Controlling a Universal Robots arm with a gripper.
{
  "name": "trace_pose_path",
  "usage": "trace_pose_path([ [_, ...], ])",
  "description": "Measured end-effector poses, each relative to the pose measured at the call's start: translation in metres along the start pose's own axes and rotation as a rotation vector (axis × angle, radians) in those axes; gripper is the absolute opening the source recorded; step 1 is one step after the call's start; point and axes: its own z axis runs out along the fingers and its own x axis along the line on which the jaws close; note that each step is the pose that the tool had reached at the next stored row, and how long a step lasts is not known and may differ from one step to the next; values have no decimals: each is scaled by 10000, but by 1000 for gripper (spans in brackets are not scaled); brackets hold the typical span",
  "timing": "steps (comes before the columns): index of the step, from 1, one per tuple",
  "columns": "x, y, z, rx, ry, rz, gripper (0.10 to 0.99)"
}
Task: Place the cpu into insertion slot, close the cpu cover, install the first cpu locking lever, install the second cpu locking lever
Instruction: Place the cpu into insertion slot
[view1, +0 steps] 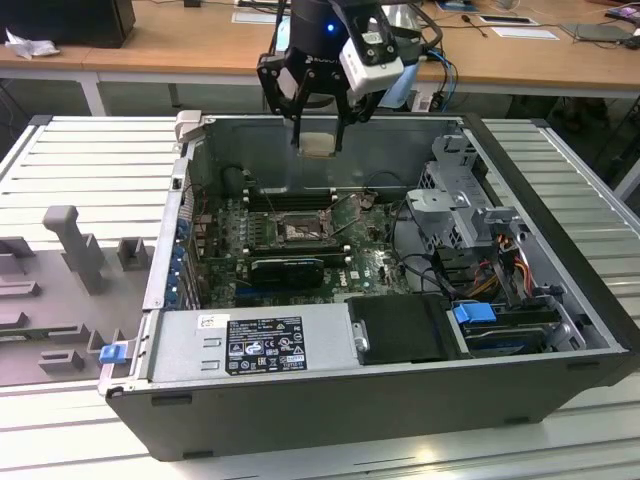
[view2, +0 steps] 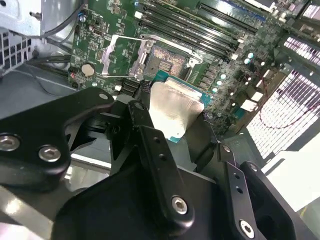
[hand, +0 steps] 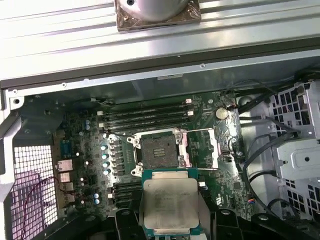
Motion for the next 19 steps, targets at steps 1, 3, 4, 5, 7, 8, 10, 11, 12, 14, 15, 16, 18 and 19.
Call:
trace_pose_path([
  [1, 0, 0, 1, -6, -34, 383, 529],
  [3, 0, 0, 3, -13, -63, 707, 529],
  [4, -1, -1, 4, -15, -78, 874, 529],
  [5, -1, -1, 13, -18, -86, 983, 529],
  [7, -1, -3, 21, -19, -87, 988, 529],
  [8, -1, -4, 29, -19, -87, 989, 529],
  [10, -1, -5, 30, -15, -90, 1022, 529],
  [11, -2, -5, 31, -16, -95, 1075, 529],
  [12, -2, -5, 32, -19, -101, 1144, 529],
  [14, -1, -5, 34, -25, -129, 1450, 529],
  [15, -1, -5, 36, -27, -143, 1606, 529],
  [16, -1, -5, 37, -28, -155, 1739, 529],
  [18, -1, -5, 39, -31, -178, 1985, 529],
  [19, -2, -5, 40, -33, -189, 2101, 529],
])
